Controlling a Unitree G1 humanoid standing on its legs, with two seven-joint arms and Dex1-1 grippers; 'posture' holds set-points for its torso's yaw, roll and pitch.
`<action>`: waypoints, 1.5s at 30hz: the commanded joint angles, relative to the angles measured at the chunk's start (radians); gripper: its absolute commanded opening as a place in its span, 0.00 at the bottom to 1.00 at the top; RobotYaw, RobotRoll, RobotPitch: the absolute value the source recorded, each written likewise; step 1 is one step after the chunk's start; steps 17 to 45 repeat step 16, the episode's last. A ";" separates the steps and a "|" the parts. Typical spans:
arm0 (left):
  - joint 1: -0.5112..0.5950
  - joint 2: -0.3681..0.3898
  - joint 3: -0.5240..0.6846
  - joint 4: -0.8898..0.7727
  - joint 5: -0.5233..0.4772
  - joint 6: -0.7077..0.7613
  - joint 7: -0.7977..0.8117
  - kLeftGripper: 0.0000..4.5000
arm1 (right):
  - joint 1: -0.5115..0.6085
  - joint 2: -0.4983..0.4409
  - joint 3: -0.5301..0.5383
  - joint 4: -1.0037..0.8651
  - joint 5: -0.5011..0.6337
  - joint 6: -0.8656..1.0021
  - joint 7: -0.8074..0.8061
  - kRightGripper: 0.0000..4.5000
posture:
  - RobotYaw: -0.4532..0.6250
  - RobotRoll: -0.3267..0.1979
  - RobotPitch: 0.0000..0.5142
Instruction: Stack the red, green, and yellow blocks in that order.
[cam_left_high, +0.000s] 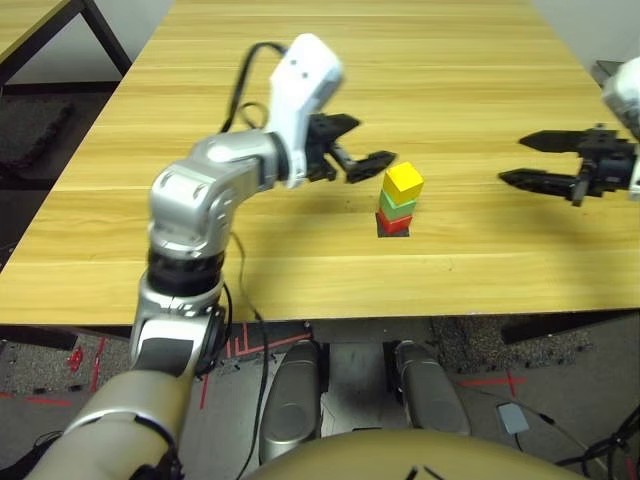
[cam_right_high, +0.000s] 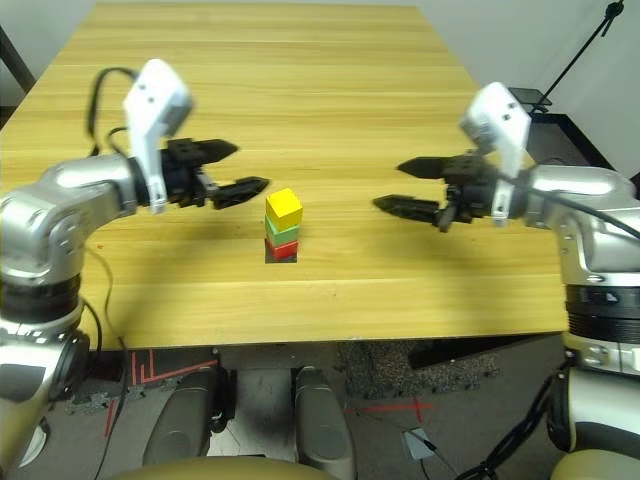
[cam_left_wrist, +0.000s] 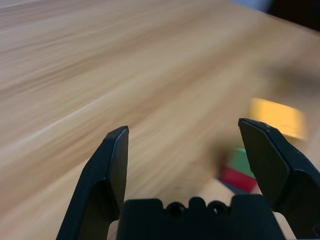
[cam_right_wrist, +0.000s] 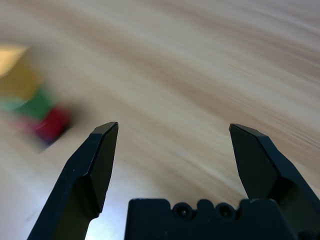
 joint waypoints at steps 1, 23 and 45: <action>0.126 -0.070 0.063 0.030 0.090 -0.281 0.145 0.99 | -0.003 0.076 -0.091 0.207 -0.022 -0.173 -0.144 1.00 | 0.51 0.40 0.22; 0.314 -0.111 0.115 0.537 0.273 -1.199 0.367 0.99 | -0.078 0.130 -0.149 0.791 -0.085 -0.788 -0.266 1.00 | 0.48 0.37 0.18; 0.314 -0.111 0.115 0.537 0.273 -1.199 0.367 0.99 | -0.078 0.130 -0.149 0.791 -0.085 -0.788 -0.266 1.00 | 0.48 0.37 0.18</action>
